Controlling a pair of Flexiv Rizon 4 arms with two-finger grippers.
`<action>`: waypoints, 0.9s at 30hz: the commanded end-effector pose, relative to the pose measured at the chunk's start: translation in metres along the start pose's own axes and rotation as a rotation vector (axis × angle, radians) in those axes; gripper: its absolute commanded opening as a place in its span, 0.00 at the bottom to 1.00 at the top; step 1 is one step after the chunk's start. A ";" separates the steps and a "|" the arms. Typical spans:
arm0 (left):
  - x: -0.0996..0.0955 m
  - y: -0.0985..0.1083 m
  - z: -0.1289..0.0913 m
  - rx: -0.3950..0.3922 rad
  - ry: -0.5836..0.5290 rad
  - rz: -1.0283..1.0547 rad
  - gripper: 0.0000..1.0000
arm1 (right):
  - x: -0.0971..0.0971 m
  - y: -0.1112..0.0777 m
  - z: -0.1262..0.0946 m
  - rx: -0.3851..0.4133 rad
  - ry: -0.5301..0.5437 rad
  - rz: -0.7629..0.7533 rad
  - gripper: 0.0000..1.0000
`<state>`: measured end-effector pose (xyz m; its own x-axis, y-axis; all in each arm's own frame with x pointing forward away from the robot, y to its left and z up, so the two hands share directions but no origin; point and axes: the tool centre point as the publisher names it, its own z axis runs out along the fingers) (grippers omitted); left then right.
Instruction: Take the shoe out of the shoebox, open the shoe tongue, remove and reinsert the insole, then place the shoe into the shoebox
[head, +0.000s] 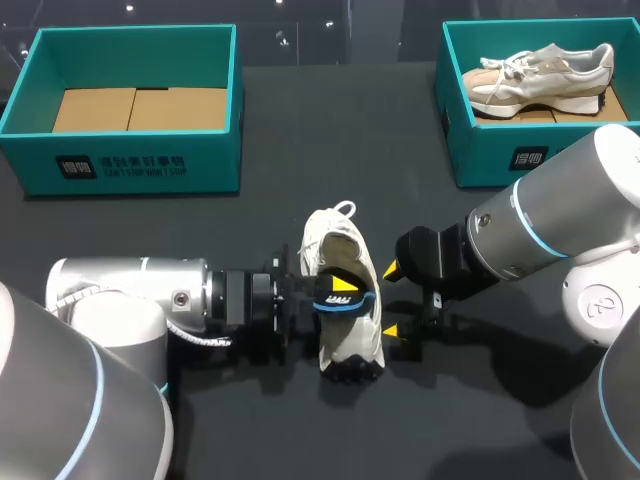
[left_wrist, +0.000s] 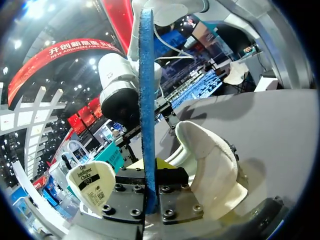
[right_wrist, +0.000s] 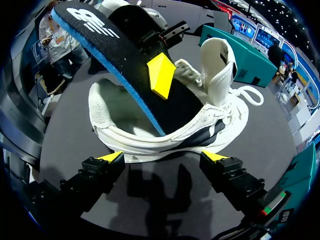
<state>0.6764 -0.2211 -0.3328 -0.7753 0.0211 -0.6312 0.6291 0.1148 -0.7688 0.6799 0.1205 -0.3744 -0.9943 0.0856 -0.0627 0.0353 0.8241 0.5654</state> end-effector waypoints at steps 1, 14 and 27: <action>0.003 0.004 0.007 -0.017 -0.002 0.009 0.00 | 0.001 -0.001 0.000 -0.002 -0.001 -0.001 1.00; -0.001 -0.015 -0.001 -0.014 0.002 -0.007 0.27 | 0.001 -0.001 0.000 -0.002 -0.001 -0.001 1.00; 0.004 -0.036 -0.004 -0.017 0.010 0.006 0.00 | 0.001 -0.001 0.000 -0.002 -0.001 -0.001 1.00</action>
<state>0.6551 -0.2231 -0.3090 -0.7738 0.0321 -0.6327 0.6309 0.1282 -0.7652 0.6799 0.1205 -0.3744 -0.9943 0.0857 -0.0627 0.0353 0.8241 0.5654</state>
